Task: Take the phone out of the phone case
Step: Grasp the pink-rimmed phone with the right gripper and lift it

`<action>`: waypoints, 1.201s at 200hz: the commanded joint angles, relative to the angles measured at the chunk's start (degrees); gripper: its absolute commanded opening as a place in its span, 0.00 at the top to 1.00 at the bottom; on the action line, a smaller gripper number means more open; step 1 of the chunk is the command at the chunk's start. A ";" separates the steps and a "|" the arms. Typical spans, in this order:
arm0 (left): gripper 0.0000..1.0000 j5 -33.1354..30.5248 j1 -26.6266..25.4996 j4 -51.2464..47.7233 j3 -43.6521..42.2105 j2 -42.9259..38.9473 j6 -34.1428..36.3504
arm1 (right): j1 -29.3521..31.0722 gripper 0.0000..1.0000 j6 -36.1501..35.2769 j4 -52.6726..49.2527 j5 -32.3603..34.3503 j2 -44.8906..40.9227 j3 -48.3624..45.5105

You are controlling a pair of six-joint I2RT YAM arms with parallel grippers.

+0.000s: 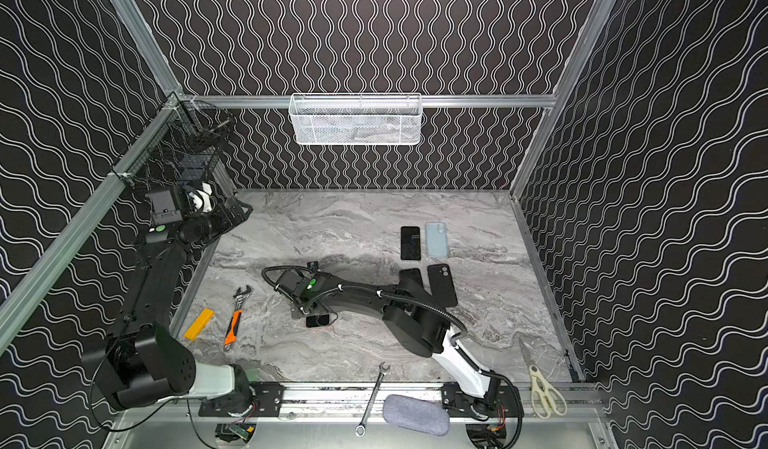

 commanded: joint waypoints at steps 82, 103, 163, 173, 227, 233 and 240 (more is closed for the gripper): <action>0.01 -3.44 0.54 0.08 -0.58 0.08 -1.81 | 0.52 0.02 -2.22 -5.17 -0.53 4.17 4.16; 0.01 -3.15 0.58 0.09 -0.58 -0.22 -1.97 | 0.56 0.05 -2.40 -6.44 -0.64 4.69 4.41; 0.01 -3.50 0.65 0.04 -0.67 -0.26 -1.77 | 0.52 0.11 -2.85 -6.30 -4.02 4.32 2.50; 0.01 -3.46 0.54 0.02 -0.62 -0.16 -1.79 | 0.52 0.12 -2.66 -7.02 -4.58 4.75 2.89; 0.01 -3.18 0.55 0.09 -0.62 -0.32 -1.79 | 0.52 0.26 -2.53 -5.74 -6.82 4.22 1.77; 0.01 -3.22 0.54 0.12 -0.71 -0.41 -1.88 | 0.56 0.28 -2.57 -5.44 -7.05 4.08 1.46; 0.01 -3.35 0.55 0.10 -0.75 -0.42 -1.89 | 0.52 0.32 -2.87 -5.39 -7.21 4.09 1.31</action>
